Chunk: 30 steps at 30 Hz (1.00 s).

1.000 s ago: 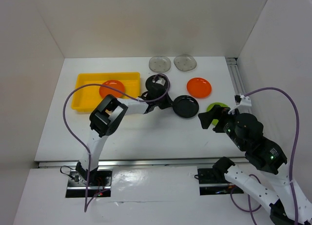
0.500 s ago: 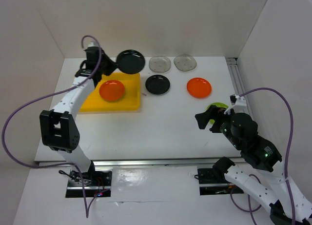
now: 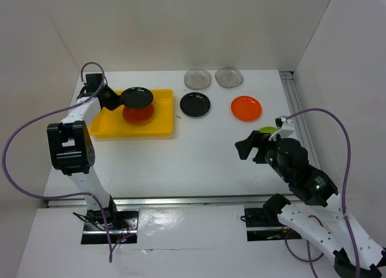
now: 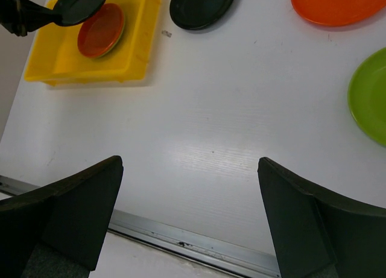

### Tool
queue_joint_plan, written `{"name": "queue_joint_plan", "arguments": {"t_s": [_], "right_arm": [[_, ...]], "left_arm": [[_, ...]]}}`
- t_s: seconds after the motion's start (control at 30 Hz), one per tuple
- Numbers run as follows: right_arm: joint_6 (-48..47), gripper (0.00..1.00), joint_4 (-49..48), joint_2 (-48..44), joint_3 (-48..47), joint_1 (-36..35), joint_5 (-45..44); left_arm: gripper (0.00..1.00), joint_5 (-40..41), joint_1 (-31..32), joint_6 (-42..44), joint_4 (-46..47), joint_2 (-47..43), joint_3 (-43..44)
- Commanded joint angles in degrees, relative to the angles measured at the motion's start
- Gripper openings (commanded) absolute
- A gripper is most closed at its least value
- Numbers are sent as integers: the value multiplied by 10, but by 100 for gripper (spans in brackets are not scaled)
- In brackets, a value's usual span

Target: Place the plates into the plastic bin on the countertop

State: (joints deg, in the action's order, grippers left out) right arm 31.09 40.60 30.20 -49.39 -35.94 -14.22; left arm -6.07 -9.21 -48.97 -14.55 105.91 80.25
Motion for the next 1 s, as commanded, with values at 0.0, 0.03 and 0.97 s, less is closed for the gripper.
{"name": "queue_joint_plan", "arguments": {"t_s": [0.0, 0.03, 0.97], "right_arm": [[4, 100, -61, 21, 18, 4, -3], [9, 100, -68, 27, 28, 4, -3], [-23, 94, -538, 788, -187, 214, 321]], "left_arm": [[0, -18, 2, 18, 27, 4, -8], [0, -18, 2, 18, 27, 12, -8], [99, 31, 96, 56, -109, -318, -85]]}}
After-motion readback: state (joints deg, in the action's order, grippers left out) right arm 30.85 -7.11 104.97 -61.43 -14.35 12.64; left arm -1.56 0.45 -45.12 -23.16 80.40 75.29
